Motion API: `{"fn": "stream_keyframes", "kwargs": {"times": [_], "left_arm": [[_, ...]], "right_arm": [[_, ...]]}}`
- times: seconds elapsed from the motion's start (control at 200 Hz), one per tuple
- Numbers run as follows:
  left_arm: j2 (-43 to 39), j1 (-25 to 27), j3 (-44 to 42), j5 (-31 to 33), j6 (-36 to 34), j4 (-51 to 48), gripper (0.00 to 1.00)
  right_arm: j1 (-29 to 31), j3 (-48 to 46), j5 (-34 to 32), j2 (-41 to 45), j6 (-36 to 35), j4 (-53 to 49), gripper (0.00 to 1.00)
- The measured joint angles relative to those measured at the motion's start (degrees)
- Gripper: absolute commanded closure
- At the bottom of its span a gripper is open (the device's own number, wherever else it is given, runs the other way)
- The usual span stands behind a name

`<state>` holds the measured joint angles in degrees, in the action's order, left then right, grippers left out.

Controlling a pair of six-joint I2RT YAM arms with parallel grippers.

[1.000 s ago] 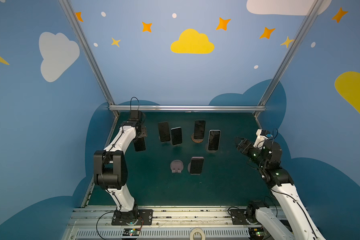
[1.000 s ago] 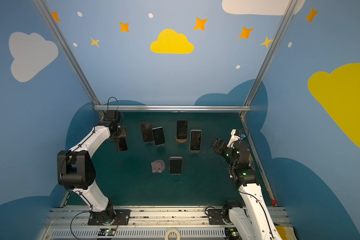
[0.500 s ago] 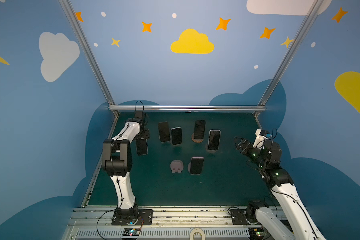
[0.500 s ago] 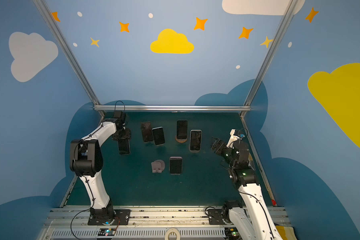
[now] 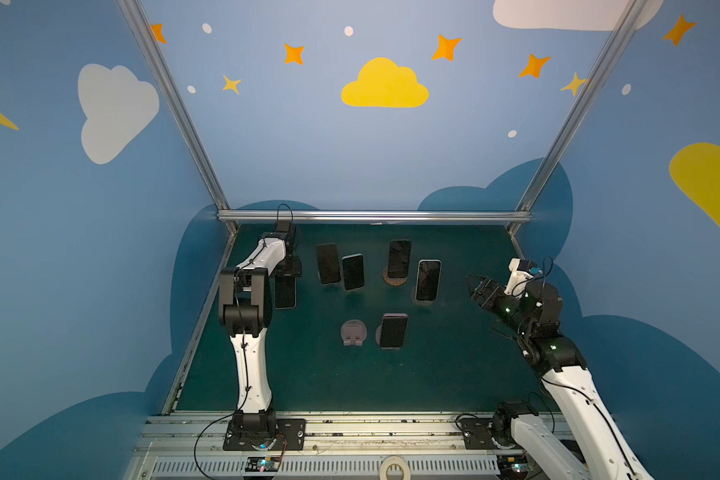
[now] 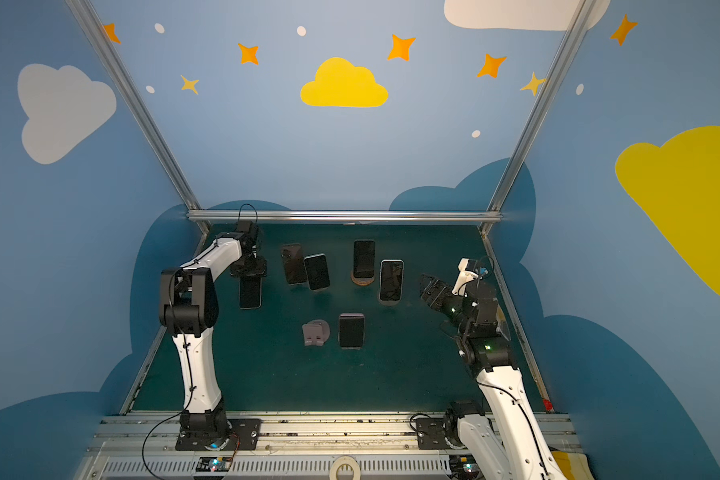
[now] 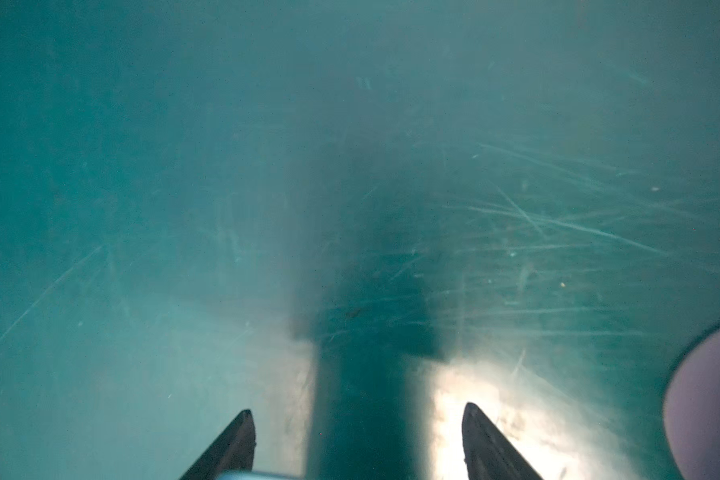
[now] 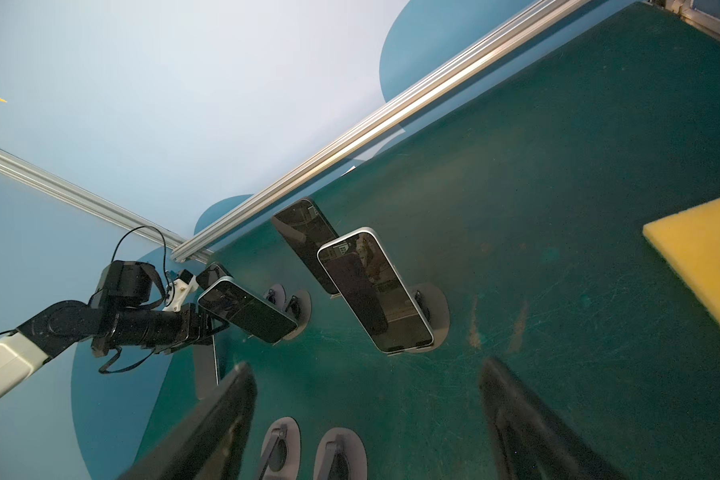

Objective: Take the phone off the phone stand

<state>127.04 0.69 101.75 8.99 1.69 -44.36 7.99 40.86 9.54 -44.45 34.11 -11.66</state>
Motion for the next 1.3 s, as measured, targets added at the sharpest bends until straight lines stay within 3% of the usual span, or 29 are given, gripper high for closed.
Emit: {"fn": "stream_keyframes", "kwargs": {"times": [0.641,1.297], "left_arm": [[2.6,2.1,2.7,1.3,-1.5,-1.1,0.3],[1.5,2.1,0.0,-2.8,0.1,-0.8,0.24]], "right_arm": [[0.1,0.0,0.6,-0.5,0.2,0.0,0.15],[0.7,-0.2,1.2,-0.3,0.0,-0.3,0.15]]}}
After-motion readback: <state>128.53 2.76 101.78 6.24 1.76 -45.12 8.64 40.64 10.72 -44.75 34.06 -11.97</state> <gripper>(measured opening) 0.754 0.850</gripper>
